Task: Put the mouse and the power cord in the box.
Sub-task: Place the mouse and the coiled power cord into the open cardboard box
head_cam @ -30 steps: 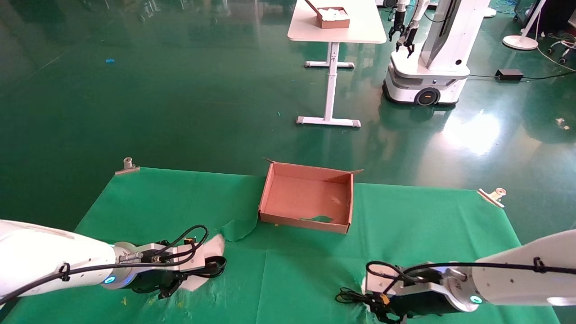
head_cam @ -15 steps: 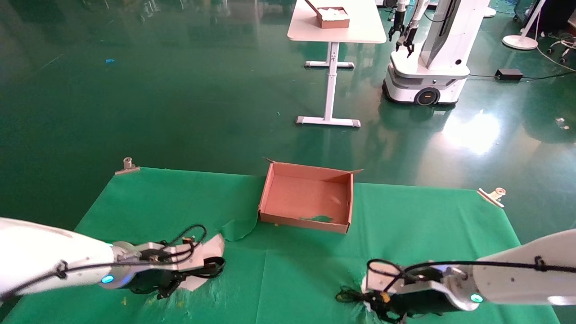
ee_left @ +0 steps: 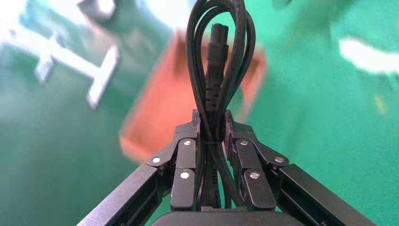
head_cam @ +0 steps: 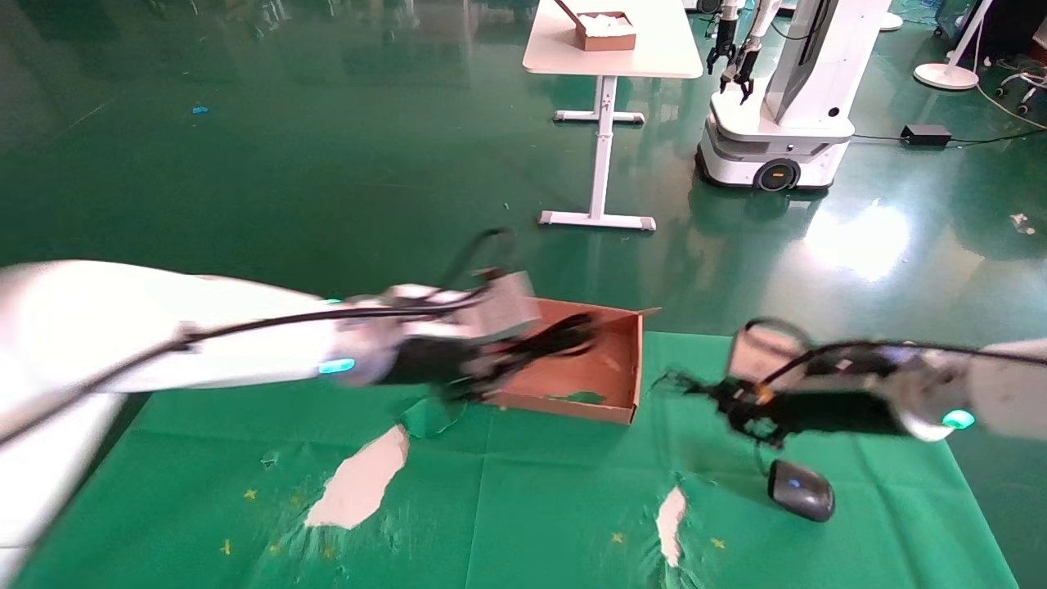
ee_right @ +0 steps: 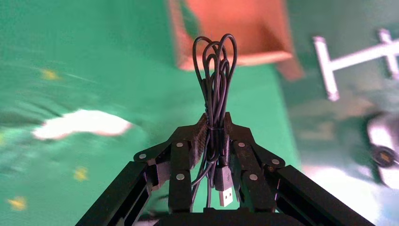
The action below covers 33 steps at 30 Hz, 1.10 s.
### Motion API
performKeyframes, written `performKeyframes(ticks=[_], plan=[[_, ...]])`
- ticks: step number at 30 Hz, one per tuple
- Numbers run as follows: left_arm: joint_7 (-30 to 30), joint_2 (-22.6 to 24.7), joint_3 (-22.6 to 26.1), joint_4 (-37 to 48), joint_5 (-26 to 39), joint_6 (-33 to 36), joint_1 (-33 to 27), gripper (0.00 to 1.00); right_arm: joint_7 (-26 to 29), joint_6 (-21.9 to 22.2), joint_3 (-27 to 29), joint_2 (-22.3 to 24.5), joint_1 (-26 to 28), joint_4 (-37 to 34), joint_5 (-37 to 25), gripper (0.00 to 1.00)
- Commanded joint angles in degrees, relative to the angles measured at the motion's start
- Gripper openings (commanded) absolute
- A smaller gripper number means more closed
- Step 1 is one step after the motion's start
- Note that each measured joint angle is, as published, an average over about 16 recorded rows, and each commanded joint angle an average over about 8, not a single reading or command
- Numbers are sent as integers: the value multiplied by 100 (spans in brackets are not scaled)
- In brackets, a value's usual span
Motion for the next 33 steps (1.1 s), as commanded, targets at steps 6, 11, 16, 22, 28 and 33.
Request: performKeyframes(ticks=[6, 11, 16, 22, 28, 33], plan=[[1220, 685, 704, 762, -28, -1510, 152, 0, 286, -5, 159, 464, 191, 273, -121, 0], [1607, 715, 1649, 1094, -182, -2549, 233, 46, 473, -120, 227, 789, 200, 553, -155, 0], [1450, 715, 2323, 1262, -498, -3051, 139, 100, 601, -141, 252, 911, 163, 718, -179, 0], [1263, 712, 2928, 1341, -856, -3327, -29, 100, 642, -84, 279, 818, 199, 783, -131, 0], [1141, 709, 3374, 1387, -1138, -3522, -154, 100, 562, -78, 356, 762, 337, 858, 26, 0], [1048, 706, 3646, 1440, -1342, -3657, -242, 100, 508, -98, 414, 762, 395, 962, 164, 0]])
